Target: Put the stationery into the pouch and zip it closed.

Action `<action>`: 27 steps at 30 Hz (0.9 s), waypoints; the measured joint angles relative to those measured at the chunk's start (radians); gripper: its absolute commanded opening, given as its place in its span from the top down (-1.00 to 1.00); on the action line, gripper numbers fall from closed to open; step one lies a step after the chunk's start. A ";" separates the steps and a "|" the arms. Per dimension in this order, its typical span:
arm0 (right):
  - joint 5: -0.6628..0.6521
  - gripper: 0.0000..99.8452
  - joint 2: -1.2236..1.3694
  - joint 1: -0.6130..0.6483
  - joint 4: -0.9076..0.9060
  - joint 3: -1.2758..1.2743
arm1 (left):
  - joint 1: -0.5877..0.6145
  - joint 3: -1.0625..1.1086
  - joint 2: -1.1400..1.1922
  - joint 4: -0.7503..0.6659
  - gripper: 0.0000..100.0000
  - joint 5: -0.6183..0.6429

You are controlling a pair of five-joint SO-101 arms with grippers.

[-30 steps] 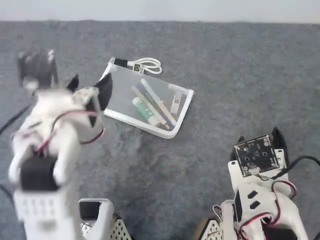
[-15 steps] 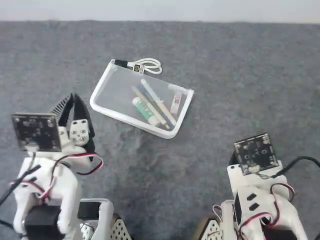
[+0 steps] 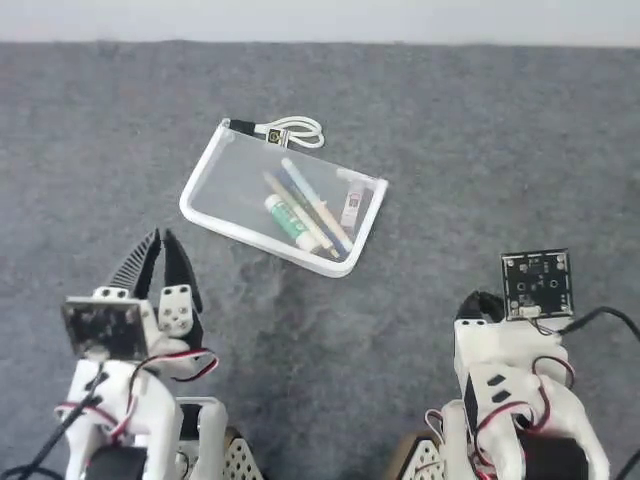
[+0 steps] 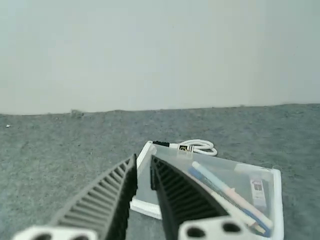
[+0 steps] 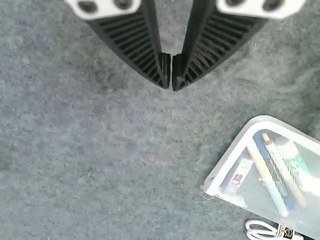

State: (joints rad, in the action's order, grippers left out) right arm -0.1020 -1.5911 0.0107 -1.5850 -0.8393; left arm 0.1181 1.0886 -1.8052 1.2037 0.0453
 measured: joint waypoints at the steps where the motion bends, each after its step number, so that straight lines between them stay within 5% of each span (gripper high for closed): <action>1: 0.000 0.99 -0.002 0.000 -0.006 -0.005 | 0.003 0.015 0.002 0.000 0.78 0.000; 20: 0.000 0.99 -0.213 -0.103 -0.051 -0.095 | 0.005 0.391 0.002 -0.054 0.77 0.000; 27: 0.000 0.99 -0.212 -0.130 0.149 -0.348 | 0.005 0.600 0.002 -0.212 0.77 0.000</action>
State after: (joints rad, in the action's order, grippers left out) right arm -0.1020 -1.8029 -0.1197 -1.4362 -1.1876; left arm 0.1227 1.6886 -1.8036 0.9920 0.0453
